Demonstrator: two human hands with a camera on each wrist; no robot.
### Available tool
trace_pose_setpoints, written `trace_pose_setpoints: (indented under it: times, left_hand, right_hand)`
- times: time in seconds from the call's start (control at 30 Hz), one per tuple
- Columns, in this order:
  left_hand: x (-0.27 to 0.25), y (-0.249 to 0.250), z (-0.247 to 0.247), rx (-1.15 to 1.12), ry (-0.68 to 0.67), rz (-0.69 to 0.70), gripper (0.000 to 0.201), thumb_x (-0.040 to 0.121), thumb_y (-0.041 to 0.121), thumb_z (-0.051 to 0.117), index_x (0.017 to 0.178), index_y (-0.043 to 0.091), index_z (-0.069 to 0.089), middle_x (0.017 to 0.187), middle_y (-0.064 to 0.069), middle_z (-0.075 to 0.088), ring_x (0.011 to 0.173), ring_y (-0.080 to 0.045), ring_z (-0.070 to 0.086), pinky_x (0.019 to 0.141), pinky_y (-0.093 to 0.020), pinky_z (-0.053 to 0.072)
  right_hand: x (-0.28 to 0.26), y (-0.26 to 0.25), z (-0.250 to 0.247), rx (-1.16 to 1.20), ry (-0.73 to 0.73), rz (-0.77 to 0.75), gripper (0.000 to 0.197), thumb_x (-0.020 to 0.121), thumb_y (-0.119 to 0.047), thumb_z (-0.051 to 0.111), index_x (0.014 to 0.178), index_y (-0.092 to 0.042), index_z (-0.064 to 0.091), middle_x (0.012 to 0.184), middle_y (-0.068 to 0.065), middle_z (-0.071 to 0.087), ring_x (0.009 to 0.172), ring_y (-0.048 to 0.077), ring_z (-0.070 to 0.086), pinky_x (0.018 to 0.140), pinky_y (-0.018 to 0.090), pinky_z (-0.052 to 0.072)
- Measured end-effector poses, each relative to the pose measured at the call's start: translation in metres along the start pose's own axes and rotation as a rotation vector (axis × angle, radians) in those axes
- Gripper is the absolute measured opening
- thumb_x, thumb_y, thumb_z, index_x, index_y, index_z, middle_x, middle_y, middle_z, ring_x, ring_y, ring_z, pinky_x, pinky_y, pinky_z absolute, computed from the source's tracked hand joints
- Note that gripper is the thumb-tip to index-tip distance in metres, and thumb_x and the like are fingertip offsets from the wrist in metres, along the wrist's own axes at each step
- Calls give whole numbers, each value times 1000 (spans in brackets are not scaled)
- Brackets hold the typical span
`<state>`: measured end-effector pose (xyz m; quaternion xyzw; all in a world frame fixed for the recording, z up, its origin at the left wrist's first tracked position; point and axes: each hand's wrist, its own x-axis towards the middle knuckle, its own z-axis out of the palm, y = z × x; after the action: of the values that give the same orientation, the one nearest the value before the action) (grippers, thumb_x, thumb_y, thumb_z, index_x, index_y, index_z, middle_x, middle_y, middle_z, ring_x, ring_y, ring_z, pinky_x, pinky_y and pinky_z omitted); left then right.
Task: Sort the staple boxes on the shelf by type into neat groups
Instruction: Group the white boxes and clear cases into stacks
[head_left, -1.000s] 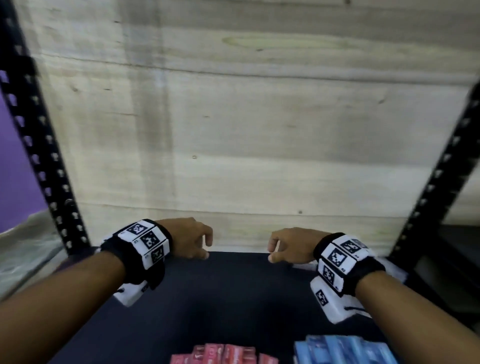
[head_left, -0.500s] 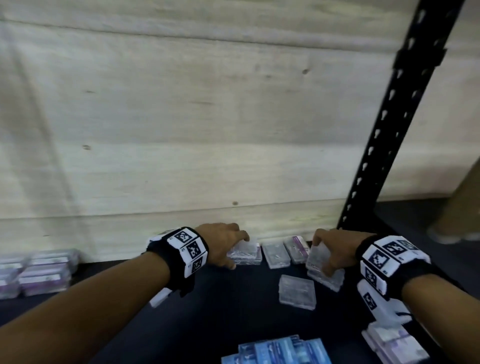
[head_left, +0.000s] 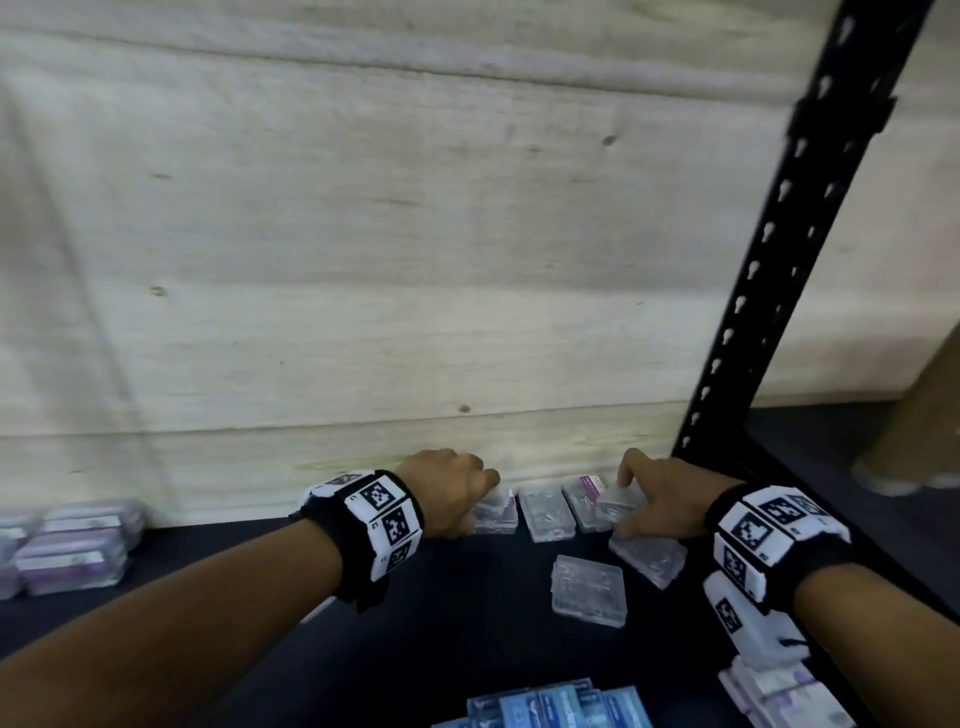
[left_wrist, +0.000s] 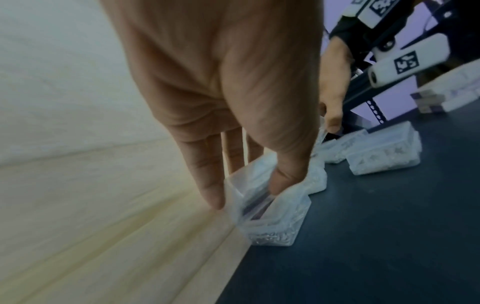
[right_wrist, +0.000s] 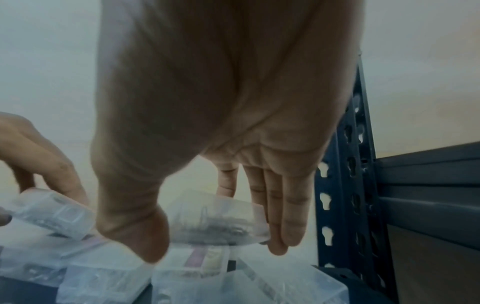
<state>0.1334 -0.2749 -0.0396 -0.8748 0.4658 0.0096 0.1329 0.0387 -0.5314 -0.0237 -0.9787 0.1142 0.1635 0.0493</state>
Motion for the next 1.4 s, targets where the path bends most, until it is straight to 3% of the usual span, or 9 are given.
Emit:
trace_pose_setpoints:
  times: [0.17, 0.37, 0.47, 0.57, 0.67, 0.77, 0.9, 1.2, 1.4]
  left_hand:
    - [-24, -15, -8, -217, 6, -64, 41, 99, 38, 48, 131, 12, 49, 122, -12, 59, 109, -33, 58, 89, -40, 49]
    - [-76, -43, -18, -336, -66, -174, 45, 100, 35, 49, 142, 21, 42, 137, -9, 52, 119, -28, 53, 99, -36, 44]
    - [-110, -57, -21, -338, -69, -211, 43, 101, 35, 48, 141, 22, 42, 136, -7, 53, 118, -25, 53, 95, -32, 42]
    - [-143, -70, -20, -353, -83, -259, 42, 101, 33, 48, 142, 23, 42, 135, -5, 53, 116, -23, 54, 94, -31, 43]
    - [-179, -84, -18, -354, -111, -300, 42, 101, 31, 47, 142, 23, 42, 136, -3, 53, 117, -22, 53, 95, -31, 43]
    - [-212, -96, -11, -347, -136, -334, 41, 101, 30, 48, 141, 23, 44, 134, -1, 54, 117, -20, 53, 93, -27, 40]
    - [-252, -114, 2, -342, -175, -407, 39, 99, 29, 51, 137, 25, 47, 131, -2, 55, 114, -21, 55, 88, -27, 41]
    - [-323, -162, 45, -304, -244, -532, 44, 98, 26, 55, 140, 18, 47, 140, -5, 50, 127, -24, 49, 103, -32, 40]
    - [-345, -190, 74, -289, -288, -578, 44, 98, 25, 55, 141, 17, 47, 136, -7, 50, 124, -27, 50, 101, -35, 42]
  right_hand:
    - [-14, -13, -12, 53, 51, -16, 46, 83, -68, 57, 109, -31, 46, 104, -7, 56, 95, 15, 58, 86, 32, 49]
    - [-43, -56, -26, 145, 30, -111, 31, 92, -54, 58, 103, -25, 55, 85, -10, 69, 80, 9, 66, 77, 27, 50]
    - [-56, -87, -31, 131, -3, -148, 28, 93, -49, 60, 106, -23, 56, 91, -4, 74, 79, 12, 66, 86, 31, 51]
    - [-61, -118, -32, 88, -29, -188, 29, 93, -42, 62, 113, -23, 55, 95, -4, 72, 75, 11, 62, 80, 29, 49]
    - [-60, -153, -31, 70, -42, -221, 36, 91, -40, 64, 123, -23, 56, 102, -7, 68, 81, 9, 60, 76, 26, 46]
    - [-54, -185, -26, 58, -50, -270, 37, 89, -40, 66, 122, -24, 56, 106, -6, 69, 92, 13, 64, 83, 28, 48]
    - [-44, -232, -14, 23, -26, -367, 38, 86, -42, 68, 118, -25, 59, 101, -10, 60, 91, 13, 60, 80, 26, 46]
    - [-32, -352, 24, -88, -58, -580, 31, 90, -36, 65, 116, -19, 63, 113, 2, 68, 101, 20, 63, 88, 34, 51]
    - [-25, -416, 39, -101, -38, -669, 29, 92, -34, 65, 116, -17, 63, 114, 4, 67, 101, 22, 63, 92, 36, 52]
